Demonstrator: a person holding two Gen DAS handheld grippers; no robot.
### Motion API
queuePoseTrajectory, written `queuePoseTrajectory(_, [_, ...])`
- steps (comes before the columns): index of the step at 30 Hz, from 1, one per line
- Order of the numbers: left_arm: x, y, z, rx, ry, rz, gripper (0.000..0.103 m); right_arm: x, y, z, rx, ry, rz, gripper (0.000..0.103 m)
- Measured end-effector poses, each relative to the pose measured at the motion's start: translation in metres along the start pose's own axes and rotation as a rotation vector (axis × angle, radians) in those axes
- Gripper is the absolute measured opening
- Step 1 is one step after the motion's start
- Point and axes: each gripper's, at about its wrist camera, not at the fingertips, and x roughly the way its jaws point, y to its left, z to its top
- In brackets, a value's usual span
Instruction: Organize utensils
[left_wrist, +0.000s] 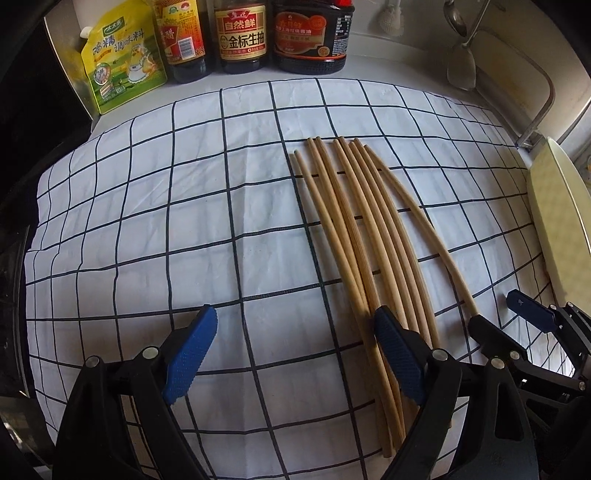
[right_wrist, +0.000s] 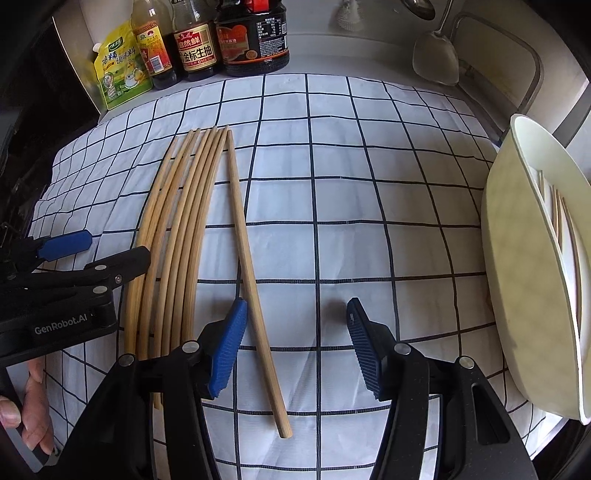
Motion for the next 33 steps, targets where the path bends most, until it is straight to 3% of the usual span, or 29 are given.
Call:
queuePoseTrajectory(13, [-0.002,0.037,-0.011,-0.077,0.004,0.021,0.085,0.001,0.003,0.004,-0.021,-0.014,0.012,0.054])
queuePoseTrajectory(27, [0.003,0.036,-0.014,-0.081,0.004,0.074,0.093,0.011,0.012,0.013,-0.08,-0.057,-0.005,0.053])
queuePoseTrajectory(30, [0.001,0.033,-0.015,-0.072,-0.006,0.074,0.09,0.01,0.016,0.013,-0.115,-0.068,0.008,0.045])
queuePoseTrajectory(33, [-0.003,0.03,-0.016,-0.074,-0.009,0.064,0.077,0.009,0.024,0.012,-0.155,-0.074,0.016,0.029])
